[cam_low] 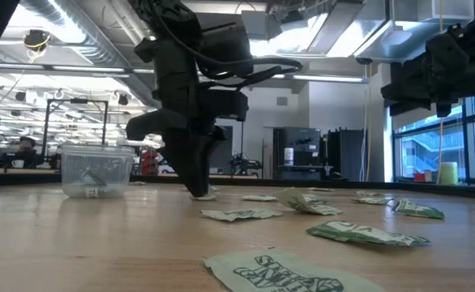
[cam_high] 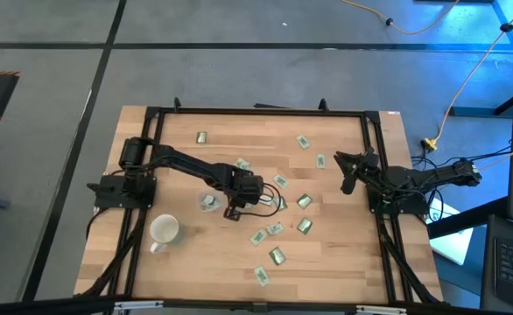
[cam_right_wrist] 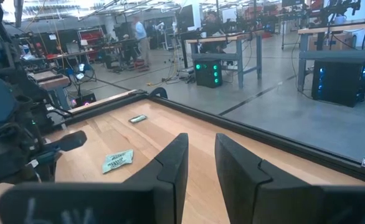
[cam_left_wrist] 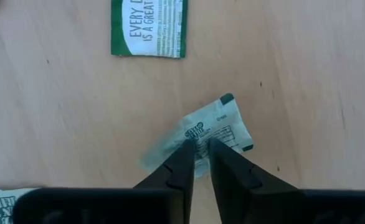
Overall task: Pick and place Stevia / Truvia into bins
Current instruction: Put the green stevia packet into the transparent container, then put the dark green stevia packet into the transparent container, then put the green stevia packet into the transparent container
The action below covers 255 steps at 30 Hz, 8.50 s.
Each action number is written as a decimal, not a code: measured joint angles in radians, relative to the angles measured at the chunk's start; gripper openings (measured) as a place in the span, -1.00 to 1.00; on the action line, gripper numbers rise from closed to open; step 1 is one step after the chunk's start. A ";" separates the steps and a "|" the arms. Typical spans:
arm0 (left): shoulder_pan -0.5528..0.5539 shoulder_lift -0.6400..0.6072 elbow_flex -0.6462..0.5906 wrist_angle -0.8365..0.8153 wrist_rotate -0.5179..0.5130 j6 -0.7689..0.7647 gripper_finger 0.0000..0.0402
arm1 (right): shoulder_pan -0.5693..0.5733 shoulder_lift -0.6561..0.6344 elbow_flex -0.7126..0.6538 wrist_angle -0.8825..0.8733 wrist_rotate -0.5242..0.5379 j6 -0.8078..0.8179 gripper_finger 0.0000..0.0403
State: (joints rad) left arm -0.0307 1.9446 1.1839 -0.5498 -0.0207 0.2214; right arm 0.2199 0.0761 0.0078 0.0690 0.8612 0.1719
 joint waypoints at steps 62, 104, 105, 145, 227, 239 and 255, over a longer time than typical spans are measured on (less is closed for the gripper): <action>0.272 -0.506 -0.095 -0.432 -0.168 -0.314 -0.59 | 0.000 0.000 0.000 0.000 0.000 0.003 -0.58; 0.811 -0.078 -0.090 -0.255 -0.134 -0.457 -0.62 | 0.000 0.000 0.000 0.000 0.000 0.000 -0.58; 0.811 -0.078 -0.090 -0.255 -0.131 -0.453 -0.64 | 0.000 0.000 0.000 0.000 0.000 0.000 -0.58; 0.661 -0.325 -0.100 -0.332 -0.057 -0.368 -0.99 | 0.000 0.000 0.000 0.000 0.000 0.000 -0.58; 0.312 -0.064 -0.040 -0.082 -0.105 -0.120 -0.67 | 0.000 0.000 0.000 0.000 0.000 0.001 -0.58; 0.319 -0.067 -0.040 -0.082 -0.084 -0.082 -0.67 | 0.000 0.000 0.000 0.000 0.000 -0.019 -0.58; 0.319 -0.111 -0.040 -0.018 -0.074 -0.045 -0.64 | 0.000 0.000 0.000 0.000 0.000 -0.020 -0.58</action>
State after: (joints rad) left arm 0.2882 1.8339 1.1442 -0.5682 -0.0946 0.1759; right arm 0.2203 0.0765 0.0078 0.0689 0.8608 0.1523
